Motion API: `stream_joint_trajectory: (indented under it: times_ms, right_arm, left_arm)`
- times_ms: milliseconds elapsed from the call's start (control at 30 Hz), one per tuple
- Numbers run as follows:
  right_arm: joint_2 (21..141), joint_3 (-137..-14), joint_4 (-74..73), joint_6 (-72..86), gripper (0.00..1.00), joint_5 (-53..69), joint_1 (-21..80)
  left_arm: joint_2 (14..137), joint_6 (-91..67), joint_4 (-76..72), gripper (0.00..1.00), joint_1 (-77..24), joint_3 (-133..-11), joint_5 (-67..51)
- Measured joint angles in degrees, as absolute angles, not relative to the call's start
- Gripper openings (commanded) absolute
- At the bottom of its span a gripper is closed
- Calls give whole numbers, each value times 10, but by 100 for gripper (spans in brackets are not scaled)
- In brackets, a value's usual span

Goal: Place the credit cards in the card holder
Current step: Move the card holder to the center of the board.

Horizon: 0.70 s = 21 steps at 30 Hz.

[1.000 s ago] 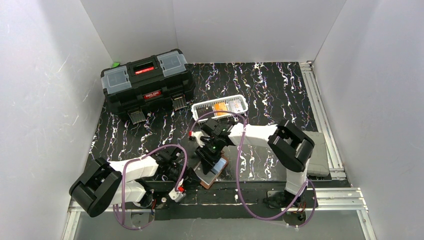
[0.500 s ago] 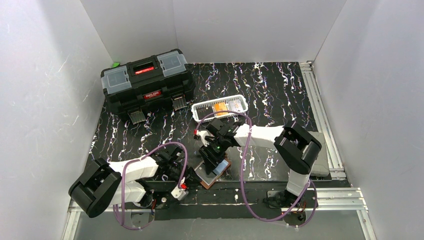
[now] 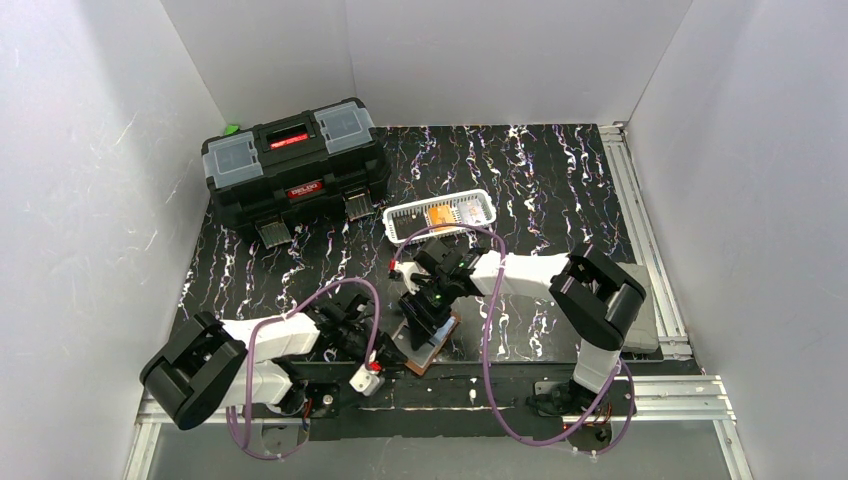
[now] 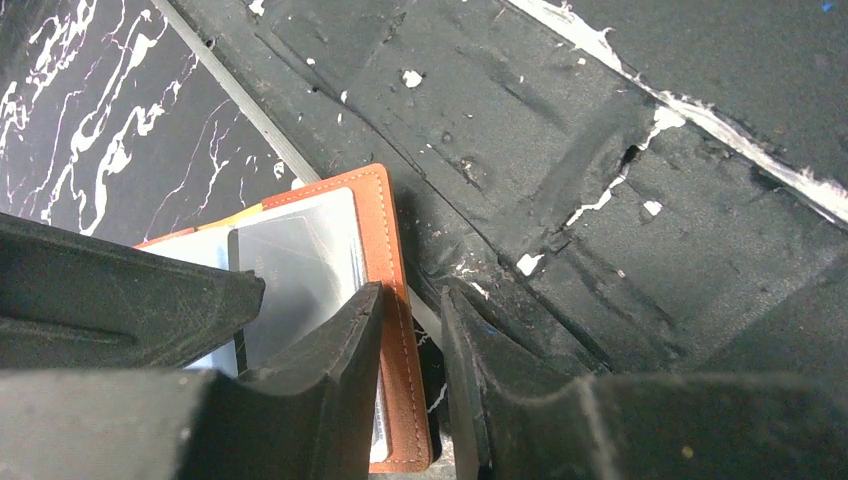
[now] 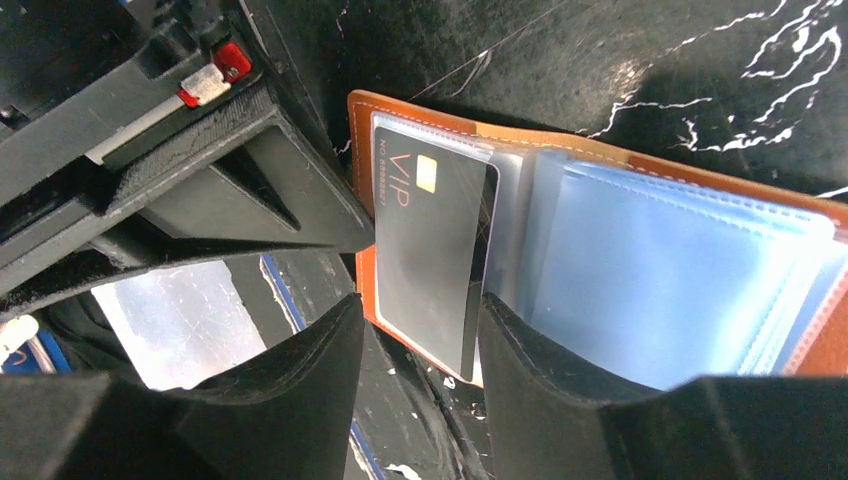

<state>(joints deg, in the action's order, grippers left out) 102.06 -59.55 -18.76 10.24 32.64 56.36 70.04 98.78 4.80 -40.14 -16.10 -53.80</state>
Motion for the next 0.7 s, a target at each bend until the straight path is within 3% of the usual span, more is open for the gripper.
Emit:
stream_joint_trajectory:
  times_ms: [700]
  right_arm:
    - [1001,-584,-152,171,52,245,492]
  left_arm:
    - [739,928,79,24,-405,-211,-527]
